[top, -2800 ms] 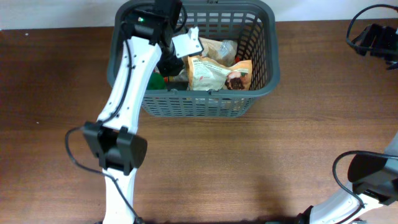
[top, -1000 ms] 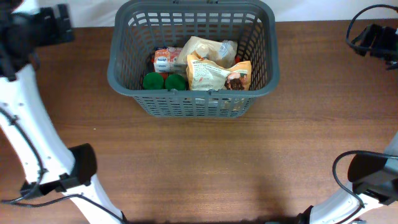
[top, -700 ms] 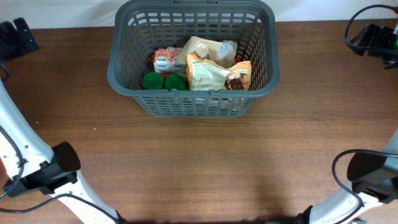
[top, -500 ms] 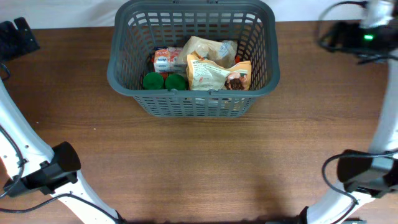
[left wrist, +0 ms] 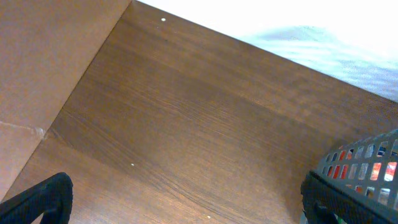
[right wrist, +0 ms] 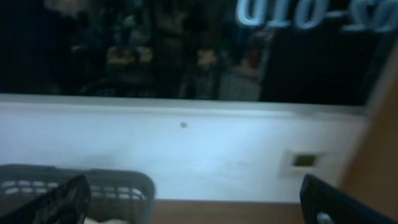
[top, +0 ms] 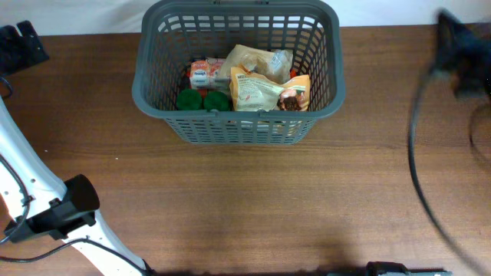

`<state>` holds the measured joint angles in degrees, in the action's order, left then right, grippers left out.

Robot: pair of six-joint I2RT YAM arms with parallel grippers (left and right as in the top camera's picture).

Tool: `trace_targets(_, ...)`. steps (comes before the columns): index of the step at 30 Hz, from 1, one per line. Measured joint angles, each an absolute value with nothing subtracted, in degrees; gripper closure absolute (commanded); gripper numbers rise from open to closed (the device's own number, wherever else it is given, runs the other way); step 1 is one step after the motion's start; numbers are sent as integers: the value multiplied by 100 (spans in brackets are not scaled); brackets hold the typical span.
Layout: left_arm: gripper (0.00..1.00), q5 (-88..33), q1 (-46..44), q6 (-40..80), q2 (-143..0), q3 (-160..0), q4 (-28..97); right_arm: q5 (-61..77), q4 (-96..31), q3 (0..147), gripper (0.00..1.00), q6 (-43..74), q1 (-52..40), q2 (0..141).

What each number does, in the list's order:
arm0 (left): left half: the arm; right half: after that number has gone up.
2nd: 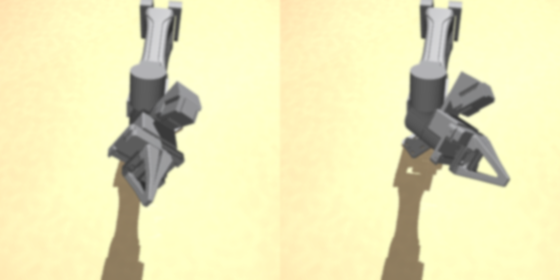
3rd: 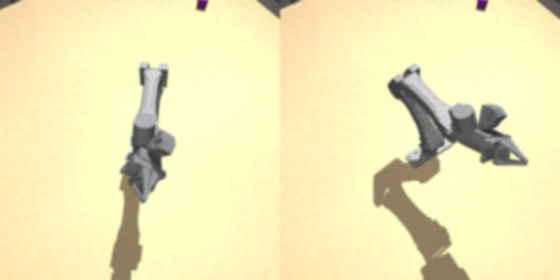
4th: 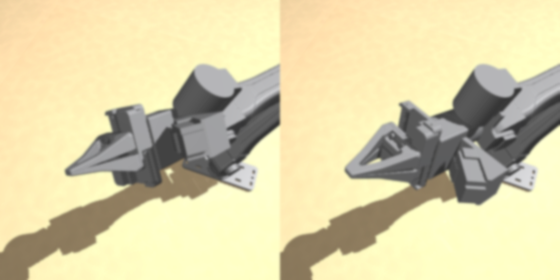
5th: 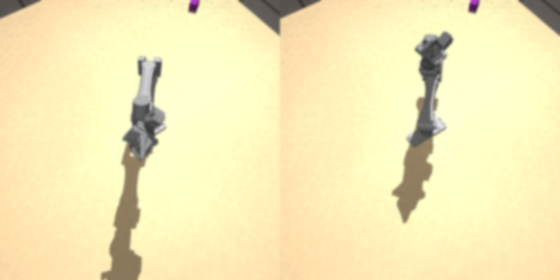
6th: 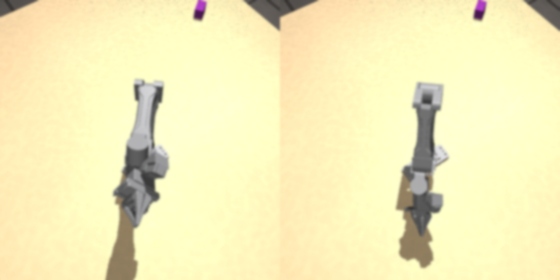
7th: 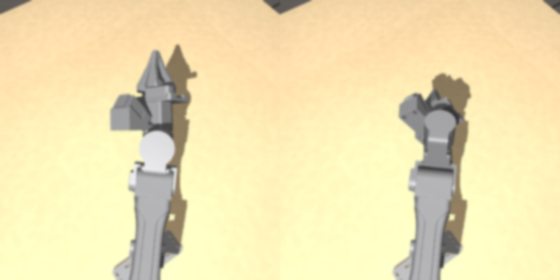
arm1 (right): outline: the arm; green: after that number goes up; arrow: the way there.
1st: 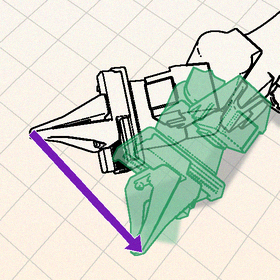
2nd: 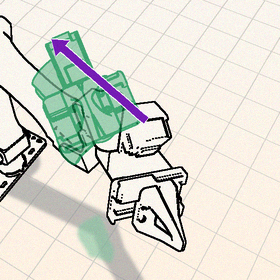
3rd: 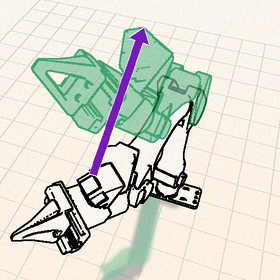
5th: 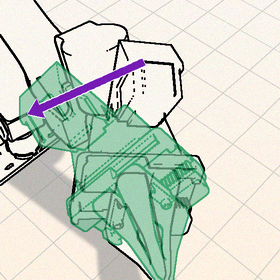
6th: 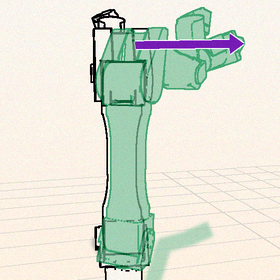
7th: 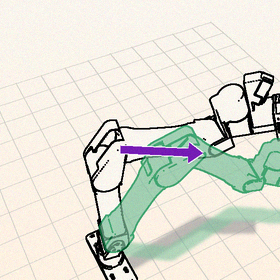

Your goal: Pack container

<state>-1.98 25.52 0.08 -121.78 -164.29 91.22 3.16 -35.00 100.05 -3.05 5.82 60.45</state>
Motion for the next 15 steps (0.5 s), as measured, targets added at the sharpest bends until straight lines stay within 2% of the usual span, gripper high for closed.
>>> trace_targets(1, 1, -198, 2552, 10, -12178, -16424, 9122, 215, -2895, 8709, 1, -307, 742, 5074)
trace_targets(2, 1, -202, 2552, 10, -12178, -16418, 9133, 196, -2703, 8298, 1, -303, 777, 4772)
trace_targets(3, 1, -209, 2554, 10, -12178, -16418, 9126, 145, -2246, 7218, 1, -307, 808, 3931)
trace_targets(8, 1, -222, 2552, 10, -12180, -16400, 9122, 123, -2202, 4355, 1, -301, 819, 1688)
trace_targets(10, 1, -217, 2554, 10, -12180, -16403, 9126, 123, -2270, 3522, 1, -298, 819, 1079)
trace_targets(15, 1, -220, 2552, 10, -12180, -16403, 9122, 102, -2180, 2611, 1, -301, 819, 381)
